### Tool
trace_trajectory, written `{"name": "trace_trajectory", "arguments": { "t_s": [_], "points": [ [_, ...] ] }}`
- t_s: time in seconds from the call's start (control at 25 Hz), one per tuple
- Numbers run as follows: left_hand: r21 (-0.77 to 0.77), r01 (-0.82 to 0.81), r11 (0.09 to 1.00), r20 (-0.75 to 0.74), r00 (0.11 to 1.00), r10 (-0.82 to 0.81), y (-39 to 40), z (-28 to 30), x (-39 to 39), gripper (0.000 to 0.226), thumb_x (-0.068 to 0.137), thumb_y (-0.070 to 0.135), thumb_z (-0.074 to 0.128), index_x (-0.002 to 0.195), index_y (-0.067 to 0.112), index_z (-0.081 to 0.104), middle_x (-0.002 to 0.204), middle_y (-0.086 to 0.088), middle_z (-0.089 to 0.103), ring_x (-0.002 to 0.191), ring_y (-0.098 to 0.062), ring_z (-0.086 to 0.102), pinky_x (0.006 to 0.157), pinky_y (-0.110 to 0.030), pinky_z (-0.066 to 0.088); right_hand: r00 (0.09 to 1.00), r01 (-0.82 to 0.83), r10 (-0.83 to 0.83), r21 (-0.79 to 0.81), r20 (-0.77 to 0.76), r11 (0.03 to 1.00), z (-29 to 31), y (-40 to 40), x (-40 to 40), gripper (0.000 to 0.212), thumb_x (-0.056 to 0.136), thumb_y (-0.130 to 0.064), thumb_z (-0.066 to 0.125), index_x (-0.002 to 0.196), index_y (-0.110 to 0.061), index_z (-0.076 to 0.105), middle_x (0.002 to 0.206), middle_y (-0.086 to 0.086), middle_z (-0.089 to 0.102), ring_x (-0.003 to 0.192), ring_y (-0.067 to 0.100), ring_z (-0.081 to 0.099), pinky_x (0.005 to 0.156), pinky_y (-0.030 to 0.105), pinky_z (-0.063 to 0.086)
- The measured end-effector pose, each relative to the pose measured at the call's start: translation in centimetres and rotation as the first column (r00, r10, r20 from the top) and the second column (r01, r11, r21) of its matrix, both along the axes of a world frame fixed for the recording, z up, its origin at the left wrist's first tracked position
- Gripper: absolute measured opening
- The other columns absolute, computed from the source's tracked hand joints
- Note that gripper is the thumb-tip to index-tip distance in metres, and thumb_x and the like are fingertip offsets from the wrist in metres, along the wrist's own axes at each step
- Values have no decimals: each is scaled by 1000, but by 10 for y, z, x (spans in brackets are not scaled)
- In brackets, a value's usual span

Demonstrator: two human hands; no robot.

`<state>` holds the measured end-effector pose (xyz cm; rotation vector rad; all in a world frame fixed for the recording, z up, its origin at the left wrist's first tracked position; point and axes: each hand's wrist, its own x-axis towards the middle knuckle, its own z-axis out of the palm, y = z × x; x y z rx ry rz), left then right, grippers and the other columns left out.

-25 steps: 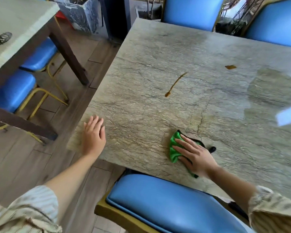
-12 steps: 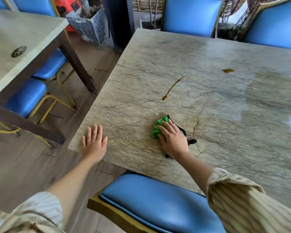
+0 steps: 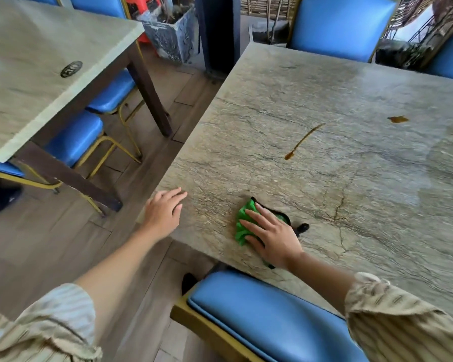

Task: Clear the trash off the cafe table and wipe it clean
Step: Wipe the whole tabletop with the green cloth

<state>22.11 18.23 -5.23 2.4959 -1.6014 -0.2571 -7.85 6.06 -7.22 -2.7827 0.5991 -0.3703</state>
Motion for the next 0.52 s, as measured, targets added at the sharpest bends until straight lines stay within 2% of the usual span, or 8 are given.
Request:
{"name": "trace_trajectory", "arguments": {
  "t_s": [0.08,0.16,0.36,0.48,0.52],
  "points": [
    [-51,135,990,35,990,-133,-3,4,27,40,91,19,43,127,24,59,134,6,57,124,-22,48,96,-40,39,945,-326,326,-22,3,945,-5,22,34,40,98,-43,43,133,-27,55,144,-2,48,142,24,32,116,38,28],
    [-92,200,976,12,980,-199,-6,5,56,43,89,11,42,127,21,60,135,4,56,127,-20,46,99,-39,39,922,-387,387,-13,10,922,-9,34,82,39,99,-42,42,132,-26,55,144,-1,48,142,24,31,117,37,25],
    [-232,152,961,-123,975,-184,-5,4,110,43,92,12,36,128,18,59,136,3,56,127,-16,48,103,-36,40,972,-228,228,1,53,974,-13,61,201,37,96,-41,46,125,-26,62,137,0,55,136,28,41,113,40,34],
    [-271,161,949,-209,952,-222,-12,3,139,42,94,14,34,128,18,59,133,3,58,124,-15,51,102,-38,42,998,40,-43,66,40,997,-8,70,244,37,95,-39,45,124,-26,63,137,-1,55,136,28,41,110,43,38],
    [-278,162,947,-237,944,-231,-18,2,146,41,95,14,34,128,18,59,133,2,58,124,-15,51,102,-40,42,996,79,-82,63,36,995,-7,74,248,37,96,-39,44,125,-26,63,137,-1,55,136,28,41,111,43,37]
  ]
}}
